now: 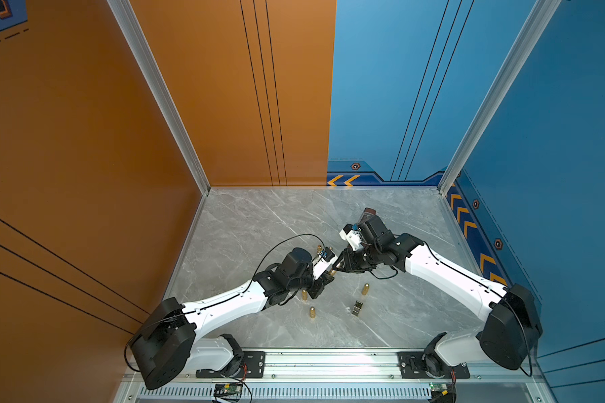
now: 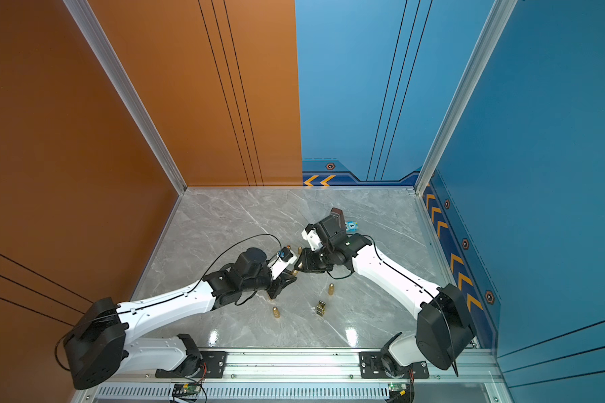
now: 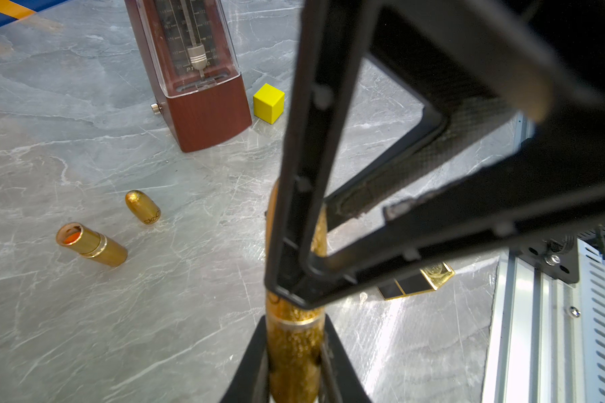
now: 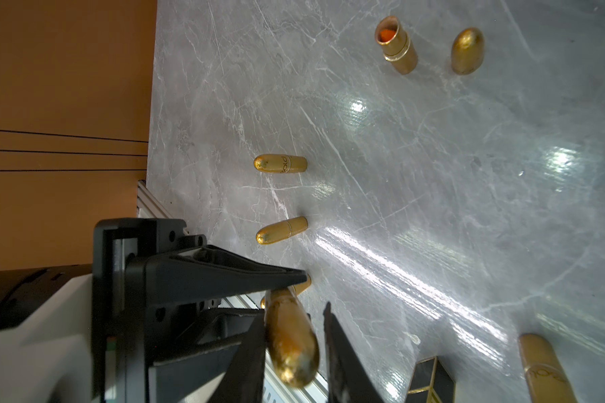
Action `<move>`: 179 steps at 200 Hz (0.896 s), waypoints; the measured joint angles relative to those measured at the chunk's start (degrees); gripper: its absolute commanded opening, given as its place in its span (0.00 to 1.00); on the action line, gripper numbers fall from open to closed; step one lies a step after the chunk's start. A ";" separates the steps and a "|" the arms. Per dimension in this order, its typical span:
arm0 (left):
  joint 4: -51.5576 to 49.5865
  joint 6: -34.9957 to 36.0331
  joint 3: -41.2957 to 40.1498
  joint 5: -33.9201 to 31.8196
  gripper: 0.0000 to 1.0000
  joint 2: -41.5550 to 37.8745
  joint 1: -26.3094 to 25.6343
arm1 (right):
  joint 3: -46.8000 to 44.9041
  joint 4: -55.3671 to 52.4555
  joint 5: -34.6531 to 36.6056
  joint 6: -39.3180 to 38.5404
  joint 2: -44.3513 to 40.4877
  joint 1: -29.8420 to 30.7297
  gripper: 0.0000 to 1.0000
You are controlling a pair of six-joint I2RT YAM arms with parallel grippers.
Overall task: Open the lipstick cap
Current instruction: Open the cover of the lipstick.
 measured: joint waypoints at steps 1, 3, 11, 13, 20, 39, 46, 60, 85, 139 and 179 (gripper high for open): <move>0.00 -0.02 0.00 0.00 0.00 0.00 0.00 | 0.00 0.02 -0.02 0.00 0.00 0.00 0.27; -0.02 0.00 0.00 0.02 0.00 0.00 0.02 | 0.00 0.13 -0.11 0.02 0.00 0.00 0.26; 0.00 0.00 0.00 0.02 0.00 0.00 0.02 | 0.00 0.57 -0.17 0.02 0.02 0.00 0.25; 0.00 0.00 0.02 0.02 0.00 0.00 0.00 | 0.00 0.66 -0.22 0.02 0.02 0.00 0.24; 0.00 0.00 0.02 0.00 0.00 0.00 0.00 | 0.00 0.96 -0.33 0.02 0.02 0.00 0.23; -0.02 -0.02 0.07 -0.04 0.00 0.00 0.02 | -0.02 1.27 -0.76 0.02 0.02 0.00 0.20; -0.07 -0.04 0.07 -0.07 0.00 0.00 0.00 | -0.09 1.49 -0.94 0.02 0.02 0.00 0.19; -0.11 -0.07 0.07 -0.11 0.00 0.00 0.00 | -0.13 1.64 -1.20 0.04 0.02 0.00 0.19; -0.09 -0.07 0.07 -0.28 0.00 0.00 0.00 | -0.15 1.68 -1.20 0.04 0.00 0.00 0.18; 0.74 -0.02 0.04 -0.90 0.00 -0.81 -0.37 | -0.28 1.68 -1.18 0.07 -1.62 -0.50 0.18; 2.82 0.00 0.04 -0.87 0.00 -1.60 -0.37 | -0.28 1.62 -1.36 0.15 -3.76 -1.49 0.19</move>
